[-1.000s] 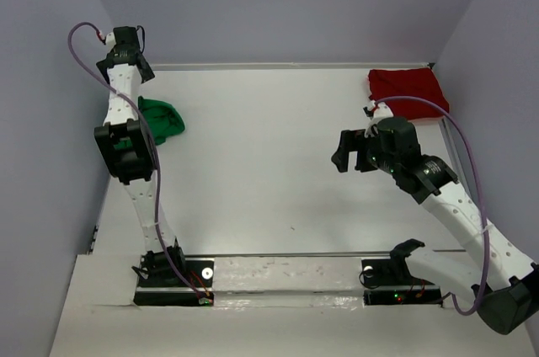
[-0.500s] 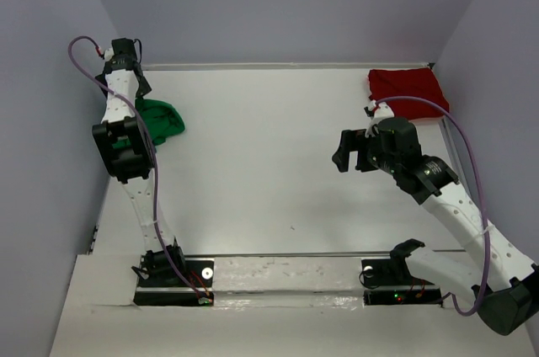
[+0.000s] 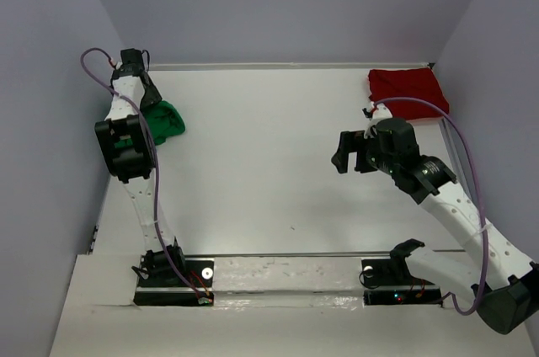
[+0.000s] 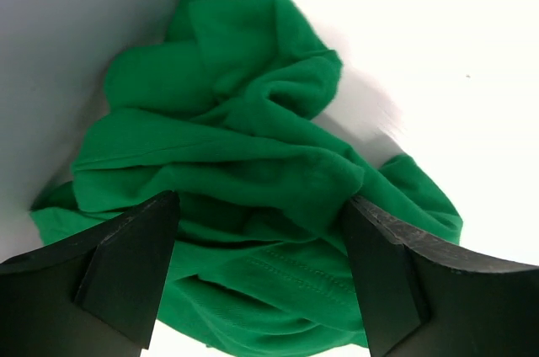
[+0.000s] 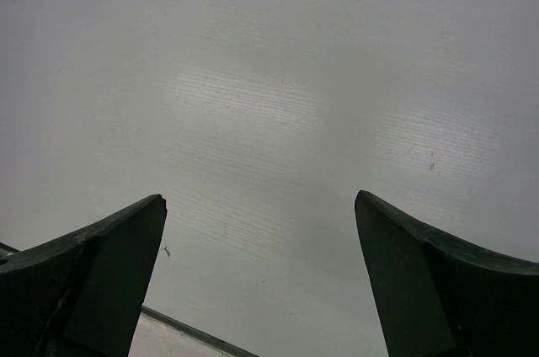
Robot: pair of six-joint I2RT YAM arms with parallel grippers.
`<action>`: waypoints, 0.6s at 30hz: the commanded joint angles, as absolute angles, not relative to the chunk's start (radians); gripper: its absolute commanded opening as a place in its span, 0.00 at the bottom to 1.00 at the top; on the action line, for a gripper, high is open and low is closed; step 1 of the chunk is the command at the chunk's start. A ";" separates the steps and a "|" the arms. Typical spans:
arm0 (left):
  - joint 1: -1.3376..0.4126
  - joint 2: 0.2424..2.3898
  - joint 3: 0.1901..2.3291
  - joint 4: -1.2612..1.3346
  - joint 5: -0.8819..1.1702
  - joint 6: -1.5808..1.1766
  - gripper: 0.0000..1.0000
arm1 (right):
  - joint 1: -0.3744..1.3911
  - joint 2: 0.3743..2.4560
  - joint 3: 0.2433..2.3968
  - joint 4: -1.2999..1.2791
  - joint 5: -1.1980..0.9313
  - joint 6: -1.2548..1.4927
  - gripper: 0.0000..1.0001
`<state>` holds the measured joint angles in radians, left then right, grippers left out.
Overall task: Fold and stack the t-shirts
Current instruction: Grab the tshirt from the pile
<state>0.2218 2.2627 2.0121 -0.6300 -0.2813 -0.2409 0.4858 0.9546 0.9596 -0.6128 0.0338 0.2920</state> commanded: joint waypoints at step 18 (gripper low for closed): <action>0.199 2.189 2.011 -0.575 -0.224 -0.236 0.08 | 0.494 0.974 0.939 -0.577 0.009 0.295 0.99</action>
